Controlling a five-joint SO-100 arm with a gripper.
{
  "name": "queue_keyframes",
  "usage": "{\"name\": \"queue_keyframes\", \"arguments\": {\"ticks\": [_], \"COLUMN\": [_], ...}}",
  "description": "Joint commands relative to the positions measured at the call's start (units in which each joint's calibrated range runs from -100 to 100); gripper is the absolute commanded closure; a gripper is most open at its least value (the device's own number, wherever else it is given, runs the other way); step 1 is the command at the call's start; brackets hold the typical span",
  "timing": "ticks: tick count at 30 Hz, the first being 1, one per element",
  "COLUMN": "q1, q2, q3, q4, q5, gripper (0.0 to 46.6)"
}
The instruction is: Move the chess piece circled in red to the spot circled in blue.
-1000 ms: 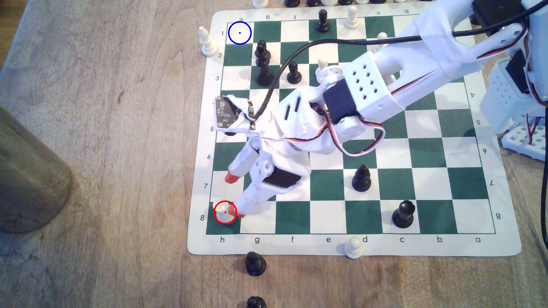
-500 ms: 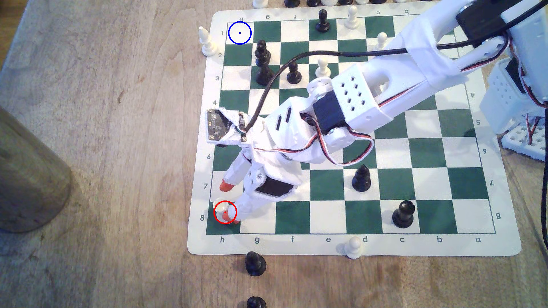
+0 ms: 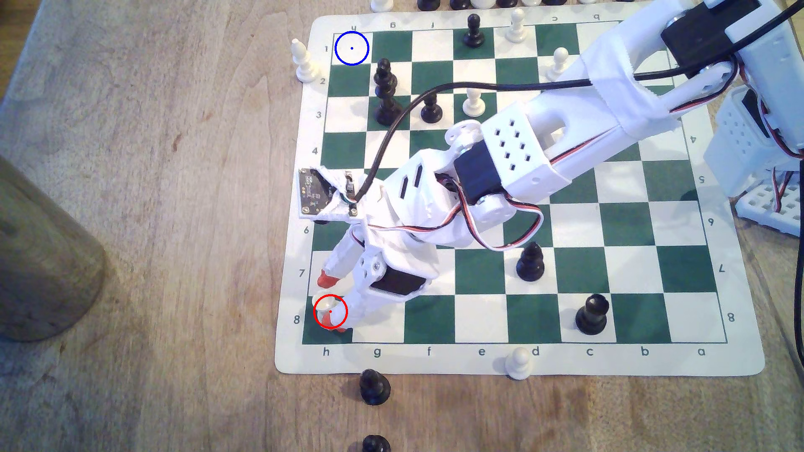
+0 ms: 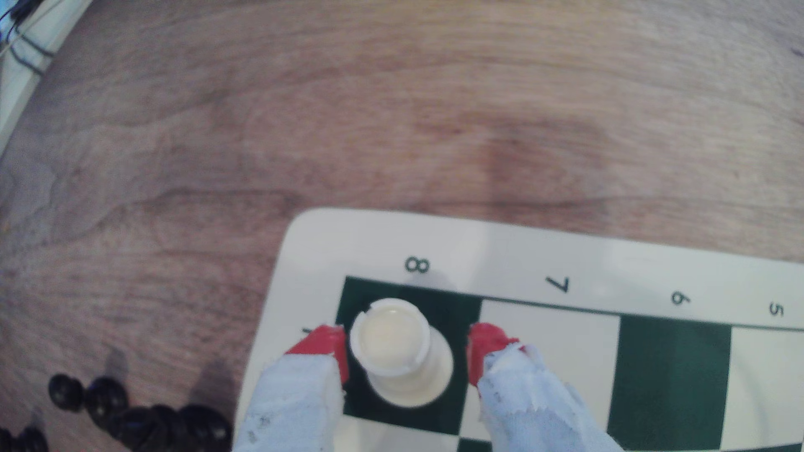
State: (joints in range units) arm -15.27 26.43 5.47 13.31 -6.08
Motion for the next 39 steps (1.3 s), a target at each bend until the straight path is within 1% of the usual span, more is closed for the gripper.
{"name": "queue_keyframes", "arguments": {"ticks": [1,6,8,10,11,12,15,18,20,22,25,28,32,33,39], "q1": [-0.65,-0.65,-0.65,-0.65,-0.57,-0.57,-0.65,-0.73,-0.89,-0.96,-0.65,-0.34,1.62,3.1,7.56], "q2": [-1.22,-0.71,-0.63,-0.63,-0.71,-0.8,-0.97,-0.97,-0.88,-1.56,-5.81,-10.22,-17.44,-20.24,-29.41], "q3": [-6.37,-6.56,-6.74,-7.01,-7.1,-7.1,-7.19,-7.19,-8.73,-9.09,-9.09,-9.37,-10.0,-10.0,-9.0], "q4": [-0.45,-0.45,-0.45,-0.28,-0.2,-0.12,0.7,0.78,3.4,3.89,4.55,7.09,13.8,16.1,23.14], "q5": [-0.2,-0.29,-0.24,-0.2,-0.29,-0.29,-0.1,-0.15,0.0,-0.2,-0.83,-0.98,-0.98,-0.98,-1.07], "gripper": [31.2,31.1,32.6,35.2,40.4,42.1,44.4,44.9,46.3,46.3,46.3,46.3,46.3,46.3,46.3]}}
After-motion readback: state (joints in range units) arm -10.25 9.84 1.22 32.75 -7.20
